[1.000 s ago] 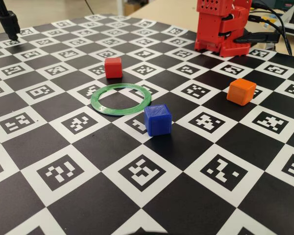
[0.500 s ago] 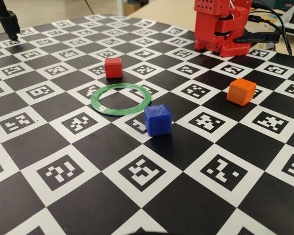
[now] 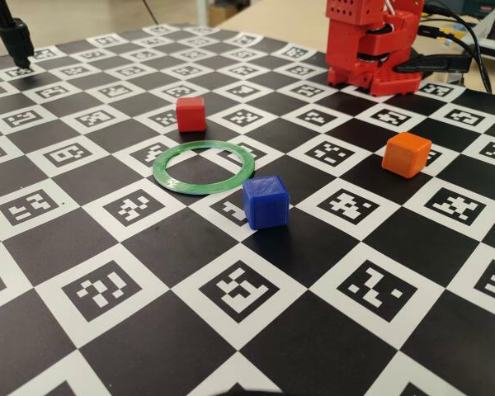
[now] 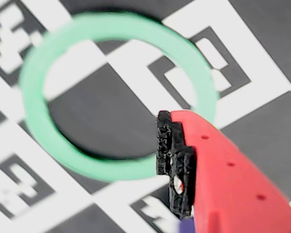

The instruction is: Grab the red cube then put it in the green circle then put the blue cube on top and finally the orange cube on top

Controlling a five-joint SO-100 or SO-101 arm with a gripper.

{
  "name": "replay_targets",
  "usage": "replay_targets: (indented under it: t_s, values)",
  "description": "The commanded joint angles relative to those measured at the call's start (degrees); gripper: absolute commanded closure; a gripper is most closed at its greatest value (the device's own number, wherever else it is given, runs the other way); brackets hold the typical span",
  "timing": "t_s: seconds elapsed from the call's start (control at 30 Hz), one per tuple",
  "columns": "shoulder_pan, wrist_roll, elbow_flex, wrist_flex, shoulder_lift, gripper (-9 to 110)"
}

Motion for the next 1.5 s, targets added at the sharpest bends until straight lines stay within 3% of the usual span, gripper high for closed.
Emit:
replay_targets:
  t_s: [0.0, 0.87, 1.47]
  values:
    - [1.0, 2.5, 0.7, -2.2, 0.8, 54]
    - [-1.2, 2.5, 24.6, -27.5, -5.0, 54]
    - [-0.8, 1.8, 26.6, -35.9, -12.5, 55]
